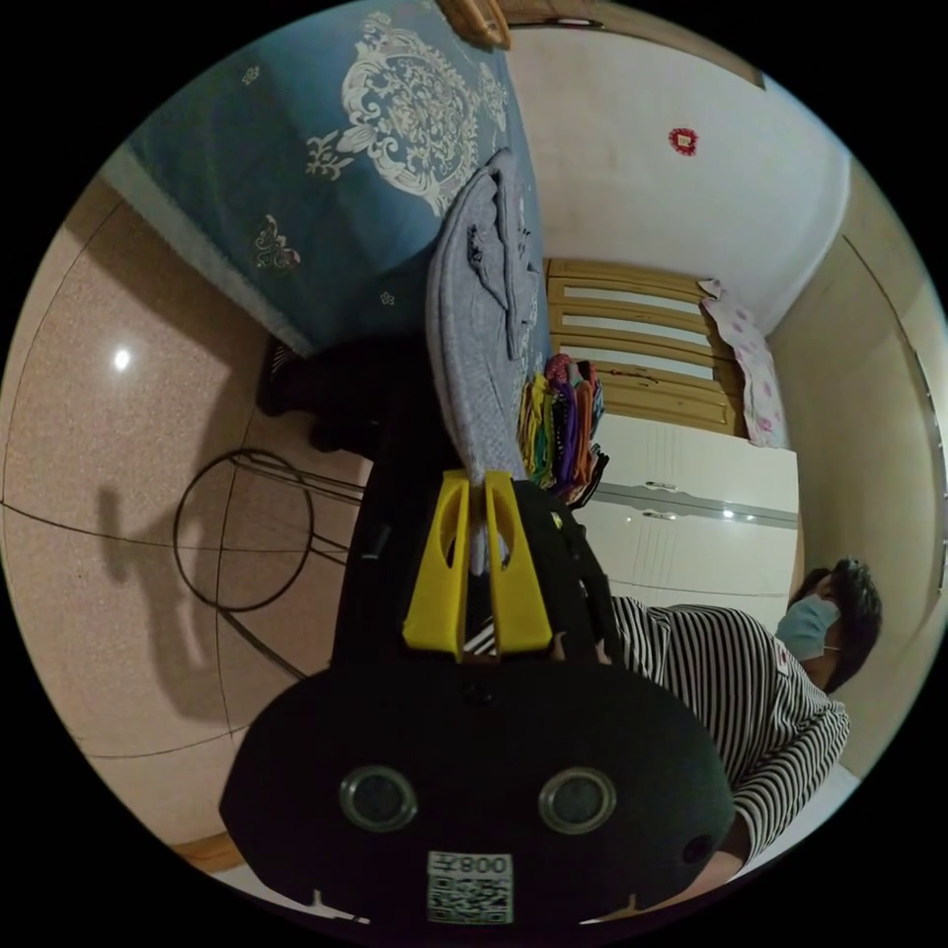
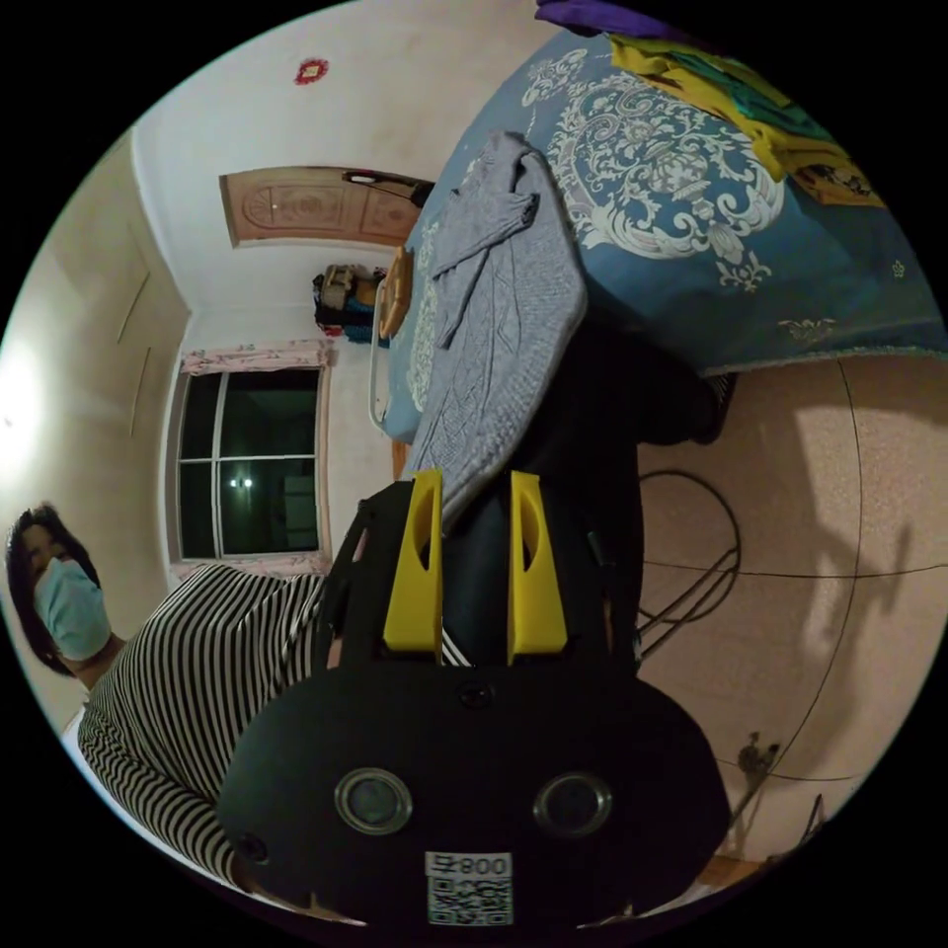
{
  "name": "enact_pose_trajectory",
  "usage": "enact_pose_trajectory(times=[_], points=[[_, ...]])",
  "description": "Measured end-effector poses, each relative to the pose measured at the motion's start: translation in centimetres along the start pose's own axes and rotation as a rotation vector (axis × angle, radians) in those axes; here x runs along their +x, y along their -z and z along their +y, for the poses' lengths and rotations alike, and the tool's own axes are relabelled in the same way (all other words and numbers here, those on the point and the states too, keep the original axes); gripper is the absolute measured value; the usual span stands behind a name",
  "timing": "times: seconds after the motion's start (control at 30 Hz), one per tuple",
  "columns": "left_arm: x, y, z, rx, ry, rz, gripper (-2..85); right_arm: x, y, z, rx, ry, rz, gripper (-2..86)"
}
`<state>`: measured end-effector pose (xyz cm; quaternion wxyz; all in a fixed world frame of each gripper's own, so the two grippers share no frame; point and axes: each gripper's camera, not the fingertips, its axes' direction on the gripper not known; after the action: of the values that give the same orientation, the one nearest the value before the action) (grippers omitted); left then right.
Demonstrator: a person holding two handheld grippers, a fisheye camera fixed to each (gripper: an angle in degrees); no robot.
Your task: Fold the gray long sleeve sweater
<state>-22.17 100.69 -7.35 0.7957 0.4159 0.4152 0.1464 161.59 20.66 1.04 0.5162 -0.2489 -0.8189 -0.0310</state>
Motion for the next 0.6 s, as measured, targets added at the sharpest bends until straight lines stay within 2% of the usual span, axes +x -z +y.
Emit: enact_pose_trajectory(times=[0.6], points=[[-5.7,0.0,-2.5,-0.026,0.022,0.010,3.1,-0.8,-1.8,-5.1,-0.069,-0.026,0.082,9.1]])
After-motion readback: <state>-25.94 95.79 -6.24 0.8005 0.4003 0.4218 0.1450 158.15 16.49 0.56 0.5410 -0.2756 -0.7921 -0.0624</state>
